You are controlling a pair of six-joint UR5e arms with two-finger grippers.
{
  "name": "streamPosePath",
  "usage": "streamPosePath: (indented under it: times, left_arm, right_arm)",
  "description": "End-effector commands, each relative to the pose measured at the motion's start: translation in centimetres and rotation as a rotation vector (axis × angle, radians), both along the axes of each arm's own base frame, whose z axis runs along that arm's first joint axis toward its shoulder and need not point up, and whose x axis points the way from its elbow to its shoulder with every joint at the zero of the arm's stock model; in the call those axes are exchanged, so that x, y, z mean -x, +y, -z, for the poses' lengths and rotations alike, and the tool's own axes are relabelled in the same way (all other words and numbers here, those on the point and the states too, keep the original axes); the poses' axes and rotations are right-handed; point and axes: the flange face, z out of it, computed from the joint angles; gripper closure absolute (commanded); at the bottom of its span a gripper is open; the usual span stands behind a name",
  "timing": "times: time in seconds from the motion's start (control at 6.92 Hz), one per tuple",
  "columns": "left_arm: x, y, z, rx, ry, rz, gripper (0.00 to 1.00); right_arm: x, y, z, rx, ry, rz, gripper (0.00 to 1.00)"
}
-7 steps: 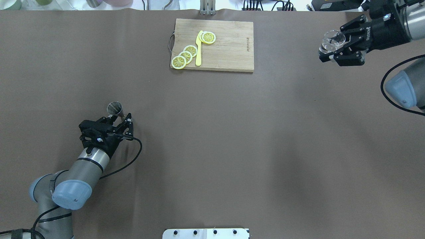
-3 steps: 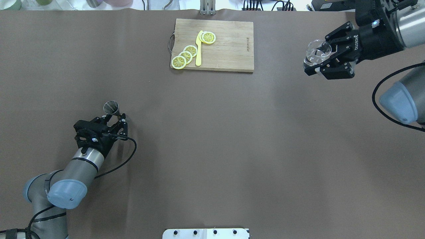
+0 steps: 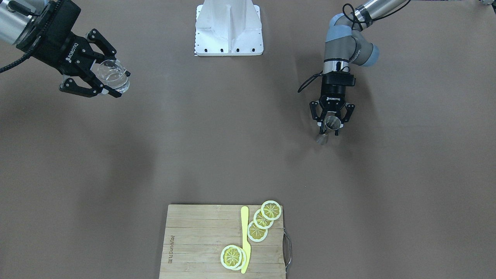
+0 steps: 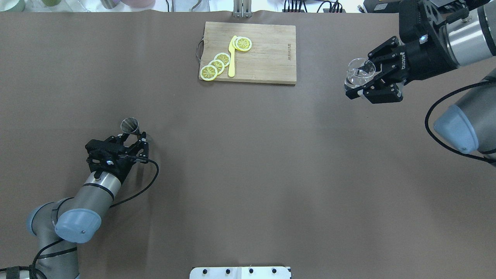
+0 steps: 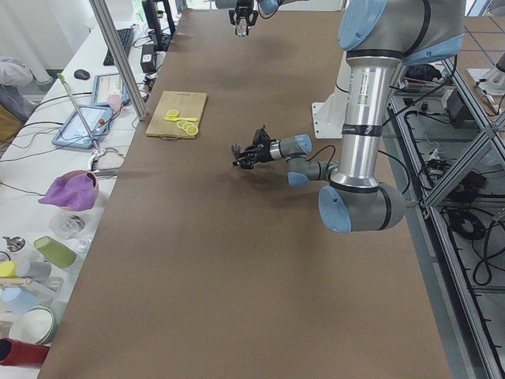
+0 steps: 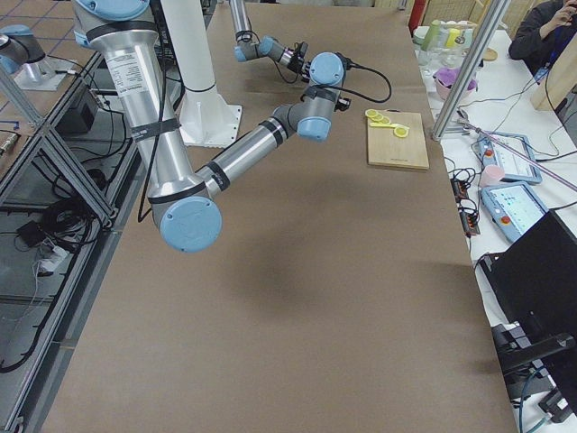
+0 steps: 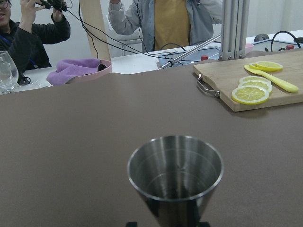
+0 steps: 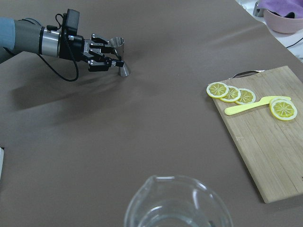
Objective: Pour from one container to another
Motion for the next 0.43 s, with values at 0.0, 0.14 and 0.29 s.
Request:
streamPosePath:
  times: [0.0,0.14,0.29]
  left_arm:
    - [-0.1,-0.1,0.3,-0.001,0.003,0.001,0.47]
    - [-0.2,-0.1,0.4,-0.001,0.002,0.001,0.47]
    - [-0.4,-0.1,0.4,0.0,-0.001,-0.001,0.47]
  right_arm:
    - [0.0,-0.6,-0.7,0.019,0.014,-0.013,1.0]
    - [-1.0,-0.8,-0.3,0.03,0.017,-0.026,1.0]
    - [-2.6,-0.7,0.7,0.014,0.006,-0.044,1.0]
